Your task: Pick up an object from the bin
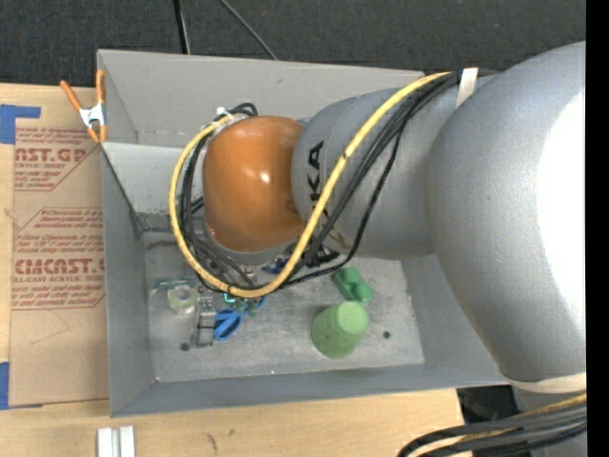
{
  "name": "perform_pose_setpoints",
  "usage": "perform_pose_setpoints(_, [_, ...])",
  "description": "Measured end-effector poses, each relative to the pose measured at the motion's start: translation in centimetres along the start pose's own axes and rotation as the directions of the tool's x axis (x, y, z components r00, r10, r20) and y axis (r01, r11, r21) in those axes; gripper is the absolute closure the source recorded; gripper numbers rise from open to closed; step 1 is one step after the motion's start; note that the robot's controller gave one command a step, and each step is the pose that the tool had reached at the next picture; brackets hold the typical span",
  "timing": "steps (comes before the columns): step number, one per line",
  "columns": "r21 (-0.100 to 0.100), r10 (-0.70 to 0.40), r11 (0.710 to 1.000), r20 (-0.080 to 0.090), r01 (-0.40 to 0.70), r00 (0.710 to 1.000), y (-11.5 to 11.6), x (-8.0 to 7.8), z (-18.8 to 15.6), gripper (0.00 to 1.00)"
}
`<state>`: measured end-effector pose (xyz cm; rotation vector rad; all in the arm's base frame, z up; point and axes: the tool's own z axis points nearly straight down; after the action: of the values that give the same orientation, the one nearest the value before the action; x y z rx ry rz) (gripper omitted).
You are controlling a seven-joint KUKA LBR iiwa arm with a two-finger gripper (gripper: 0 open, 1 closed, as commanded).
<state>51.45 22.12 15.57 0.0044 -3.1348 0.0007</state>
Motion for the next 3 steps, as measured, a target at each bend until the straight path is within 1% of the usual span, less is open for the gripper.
perform_pose_setpoints(1, [0.000, 0.096, 0.995, 0.006, -0.096, 0.995, -2.11, -6.00, 9.04, 0.00])
perform_pose_setpoints(2, [-0.002, 0.094, 0.996, 0.007, -0.094, 0.996, -1.96, -5.96, 8.60, 1.00])
perform_pose_setpoints(3, [-0.003, 0.094, 0.996, 0.007, -0.094, 0.996, -1.92, -5.95, 8.59, 0.00])
